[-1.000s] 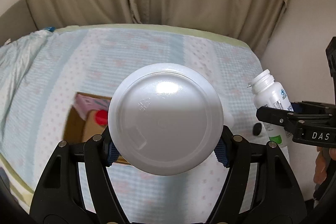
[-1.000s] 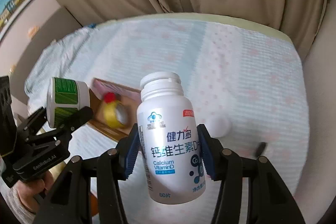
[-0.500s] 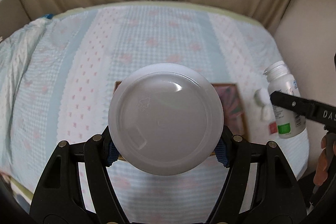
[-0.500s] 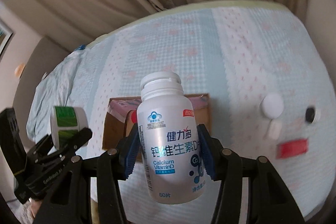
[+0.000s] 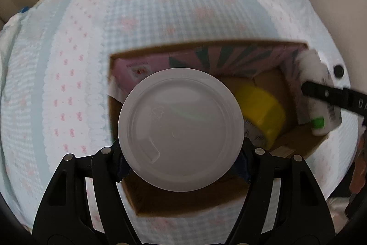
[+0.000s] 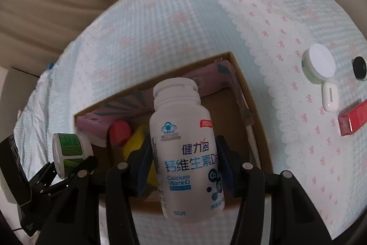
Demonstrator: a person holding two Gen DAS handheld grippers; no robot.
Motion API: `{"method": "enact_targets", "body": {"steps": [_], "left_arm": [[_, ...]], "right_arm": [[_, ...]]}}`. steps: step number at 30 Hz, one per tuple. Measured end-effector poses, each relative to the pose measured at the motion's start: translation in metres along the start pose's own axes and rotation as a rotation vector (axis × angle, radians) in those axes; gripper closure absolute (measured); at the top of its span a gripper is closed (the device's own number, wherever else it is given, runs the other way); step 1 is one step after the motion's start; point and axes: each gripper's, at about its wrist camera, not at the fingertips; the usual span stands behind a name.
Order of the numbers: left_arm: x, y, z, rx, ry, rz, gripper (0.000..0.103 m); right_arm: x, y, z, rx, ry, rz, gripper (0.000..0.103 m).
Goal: Organize rigid objects
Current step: 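Lower the white jar and calcium bottle into the box and release both, then move both tools back toward the remaining items on the bed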
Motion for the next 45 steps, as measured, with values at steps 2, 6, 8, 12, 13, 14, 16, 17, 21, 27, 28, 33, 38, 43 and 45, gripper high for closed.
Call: {"method": "enact_targets", "body": {"steps": [2,6,8,12,13,14,16,17,21,27,28,33,38,43,45], "left_arm": [[0.010,-0.003,0.004,0.027,0.005,-0.026,0.035],[0.025,-0.005,0.007,0.050,0.005,-0.064,0.035],[0.029,-0.003,0.008,0.058,0.007,-0.077,0.035],[0.039,0.004,0.011,0.067,-0.007,-0.136,0.032],[0.040,0.005,0.012,0.069,-0.016,-0.153,0.019],[0.038,0.006,0.012,0.068,-0.027,-0.151,0.001],[0.029,0.006,0.012,0.066,-0.058,-0.130,0.000],[0.026,0.005,0.013,0.068,-0.065,-0.127,0.000],[0.024,-0.002,0.014,0.073,-0.053,-0.129,0.000],[0.015,-0.005,0.009,0.046,-0.030,-0.113,0.000],[0.011,-0.006,0.008,0.039,-0.025,-0.102,0.000],[-0.020,-0.003,0.012,0.017,-0.009,-0.061,0.000],[-0.060,-0.006,0.012,-0.008,0.012,-0.005,0.000],[-0.102,-0.012,0.009,-0.017,0.010,0.041,0.000],[-0.117,-0.013,0.013,-0.011,0.010,0.060,0.000]], "right_arm": [[0.010,0.001,-0.001,-0.012,-0.006,-0.012,0.054],[0.024,0.005,-0.002,-0.030,-0.026,-0.034,0.054],[0.029,0.008,-0.003,-0.036,-0.029,-0.042,0.054],[0.036,0.013,-0.009,-0.048,-0.041,-0.068,0.053],[0.038,0.014,-0.010,-0.049,-0.038,-0.076,0.053],[0.037,0.014,-0.011,-0.047,-0.025,-0.075,0.052],[0.034,0.015,-0.013,-0.053,-0.025,-0.074,0.026],[0.032,0.015,-0.014,-0.062,-0.024,-0.066,0.000],[0.021,0.013,-0.019,-0.090,-0.028,-0.040,0.000],[0.010,0.009,-0.022,-0.098,-0.017,-0.034,0.000],[0.007,0.008,-0.024,-0.103,-0.017,-0.031,0.000],[-0.016,0.001,-0.031,-0.129,-0.019,-0.008,0.000],[-0.048,-0.006,-0.043,-0.141,-0.012,0.018,0.000],[-0.084,-0.013,-0.053,-0.150,-0.028,0.033,0.000],[-0.101,-0.016,-0.054,-0.151,-0.045,0.047,0.000]]}}
Point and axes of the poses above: each gripper's, at about its wrist camera, not at the fingertips, and x roughly the way its jaws point, z to its right, y to its top, and after that the axes turned 2 degrees about -x, right-handed
